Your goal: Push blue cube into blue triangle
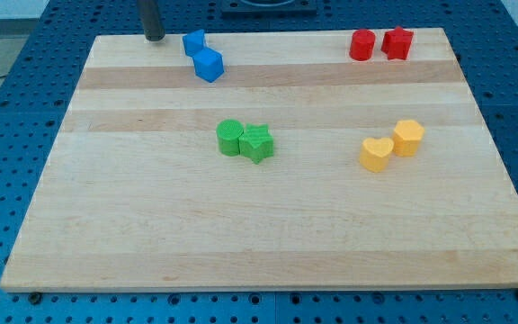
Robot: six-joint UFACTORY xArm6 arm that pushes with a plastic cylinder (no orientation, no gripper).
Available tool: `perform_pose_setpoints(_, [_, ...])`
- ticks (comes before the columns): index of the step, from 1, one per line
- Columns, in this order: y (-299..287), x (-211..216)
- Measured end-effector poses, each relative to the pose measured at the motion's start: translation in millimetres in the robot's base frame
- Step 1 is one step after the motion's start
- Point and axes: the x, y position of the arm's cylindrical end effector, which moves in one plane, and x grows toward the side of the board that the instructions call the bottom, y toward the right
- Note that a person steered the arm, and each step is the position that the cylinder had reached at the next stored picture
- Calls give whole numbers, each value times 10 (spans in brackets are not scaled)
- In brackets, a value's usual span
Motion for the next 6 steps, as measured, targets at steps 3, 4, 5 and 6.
perform_pose_setpoints(3, [497, 79])
perform_pose_setpoints(4, [957, 323])
perform_pose_setpoints(5, [1050, 364])
perform_pose_setpoints(6, [875, 399])
